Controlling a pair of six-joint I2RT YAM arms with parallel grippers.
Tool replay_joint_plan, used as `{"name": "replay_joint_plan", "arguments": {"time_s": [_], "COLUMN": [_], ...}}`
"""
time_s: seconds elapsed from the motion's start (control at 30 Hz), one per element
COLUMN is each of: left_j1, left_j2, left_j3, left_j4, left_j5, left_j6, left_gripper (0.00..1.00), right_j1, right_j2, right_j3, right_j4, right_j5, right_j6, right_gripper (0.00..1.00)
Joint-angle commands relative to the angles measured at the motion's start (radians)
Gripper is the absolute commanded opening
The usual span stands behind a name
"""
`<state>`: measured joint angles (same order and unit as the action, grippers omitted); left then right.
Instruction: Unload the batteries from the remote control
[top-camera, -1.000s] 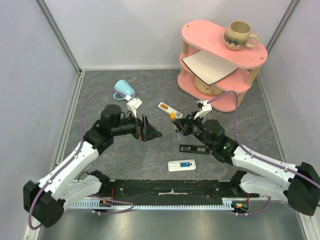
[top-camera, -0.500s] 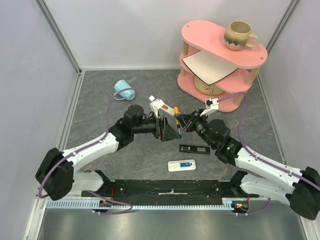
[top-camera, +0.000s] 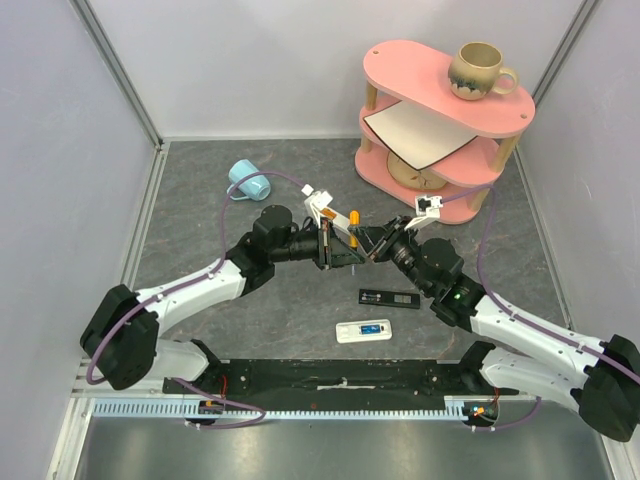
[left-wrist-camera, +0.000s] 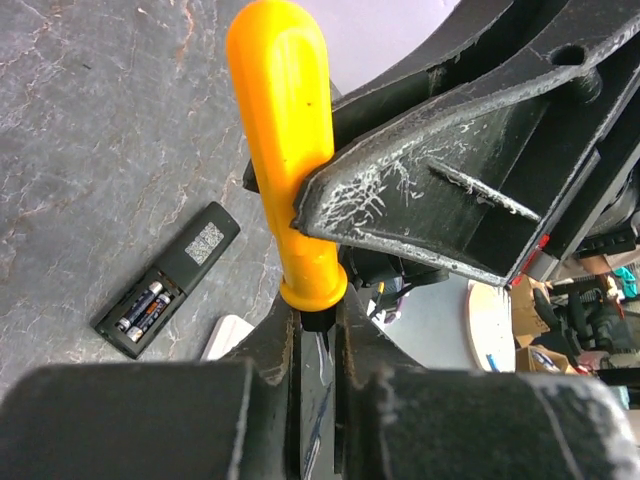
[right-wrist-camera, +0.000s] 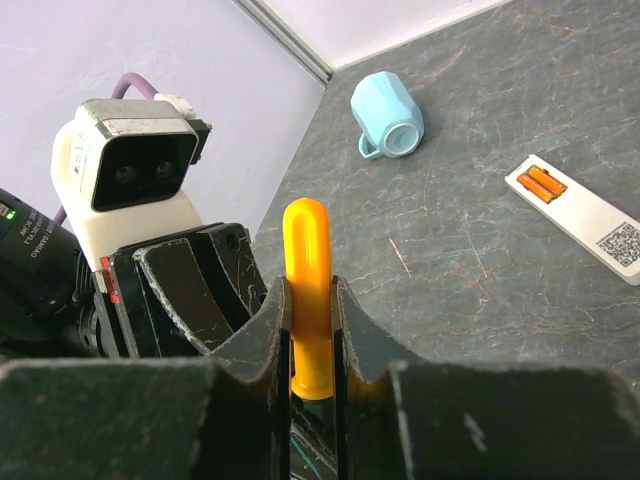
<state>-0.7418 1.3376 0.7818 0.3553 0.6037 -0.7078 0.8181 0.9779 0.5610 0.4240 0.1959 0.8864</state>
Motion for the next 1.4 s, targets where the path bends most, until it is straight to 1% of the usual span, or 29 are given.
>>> {"name": "replay_joint_plan", "arguments": {"time_s": [0.0, 0.03, 0.1, 0.13, 0.17, 0.2, 0.23, 0.27, 0.33, 0.37, 0.4, 0.47, 0.5, 0.53, 0.57, 0.63, 0.77, 0.83, 0.97, 1.03, 1.27, 1.37], "left_j1": [-0.005, -0.005, -0.005, -0.005, -0.005, -0.005, -0.005, -0.005, -0.005, -0.005, -0.005, -0.007, -0.007, -0.007, -0.010, -0.017, -0.025, -0.030, -0.037, -0.042, -0.050, -0.053], "left_j2": [-0.043, -0.054, -0.069, -0.089, -0.100, -0.110, -0.121, -0.144, -0.164, -0.184, -0.193, -0.209, -0.219, -0.224, -0.225, -0.219, -0.190, -0.176, -0.170, -0.164, -0.164, -0.160], "left_j3": [0.020, 0.020, 0.023, 0.017, 0.017, 0.017, 0.010, 0.010, 0.008, 0.008, 0.005, -0.001, -0.001, 0.002, 0.001, 0.007, 0.030, 0.040, 0.048, 0.053, 0.059, 0.060], "left_j4": [0.024, -0.001, -0.091, -0.117, -0.184, -0.209, -0.235, -0.280, -0.331, -0.349, -0.395, -0.430, -0.456, -0.473, -0.481, -0.502, -0.536, -0.546, -0.539, -0.538, -0.539, -0.541], "left_j5": [-0.028, -0.048, -0.073, -0.105, -0.122, -0.139, -0.163, -0.173, -0.195, -0.206, -0.214, -0.248, -0.261, -0.284, -0.292, -0.321, -0.343, -0.351, -0.355, -0.355, -0.360, -0.358], "left_j6": [0.024, 0.046, 0.074, 0.102, 0.114, 0.143, 0.155, 0.166, 0.200, 0.208, 0.214, 0.223, 0.226, 0.229, 0.232, 0.241, 0.257, 0.260, 0.260, 0.260, 0.258, 0.260], "left_gripper": [0.02, 0.02, 0.02, 0.02, 0.02, 0.02, 0.02, 0.02, 0.02, 0.02, 0.02, 0.02, 0.02, 0.02, 0.02, 0.02, 0.02, 0.02, 0.02, 0.02, 0.02, 0.02], "right_j1": [0.012, 0.012, 0.010, 0.009, 0.006, 0.004, 0.000, -0.022, -0.057, -0.095, -0.109, -0.140, -0.149, -0.154, -0.157, -0.157, -0.158, -0.157, -0.157, -0.154, -0.155, -0.155], "right_j2": [-0.005, -0.002, -0.005, -0.007, -0.014, -0.019, -0.022, -0.025, -0.022, -0.018, -0.013, 0.016, 0.030, 0.044, 0.077, 0.111, 0.194, 0.211, 0.254, 0.274, 0.315, 0.315], "right_j3": [-0.006, 0.002, 0.016, 0.033, 0.040, 0.051, 0.069, 0.080, 0.106, 0.111, 0.115, 0.135, 0.143, 0.158, 0.163, 0.177, 0.175, 0.174, 0.180, 0.175, 0.172, 0.163], "right_j4": [0.015, 0.003, -0.053, -0.088, -0.106, -0.129, -0.172, -0.194, -0.217, -0.215, -0.215, -0.209, -0.205, -0.186, -0.171, -0.119, -0.021, -0.002, -0.025, -0.005, 0.005, 0.025], "right_j5": [-0.036, -0.032, -0.021, -0.016, -0.010, 0.011, 0.017, 0.016, -0.060, -0.096, -0.128, -0.226, -0.263, -0.326, -0.363, -0.447, -0.542, -0.558, -0.556, -0.566, -0.572, -0.570], "right_j6": [0.045, 0.033, 0.008, -0.019, -0.035, -0.046, -0.050, -0.059, -0.061, -0.060, -0.060, -0.064, -0.063, -0.061, -0.060, -0.050, -0.014, -0.004, -0.007, -0.001, 0.008, 0.022], "right_gripper": [0.00, 0.02, 0.14, 0.34, 0.47, 0.62, 0.82, 0.88, 0.98, 0.98, 0.98, 0.96, 0.92, 0.82, 0.78, 0.72, 0.68, 0.67, 0.64, 0.57, 0.46, 0.35]}}
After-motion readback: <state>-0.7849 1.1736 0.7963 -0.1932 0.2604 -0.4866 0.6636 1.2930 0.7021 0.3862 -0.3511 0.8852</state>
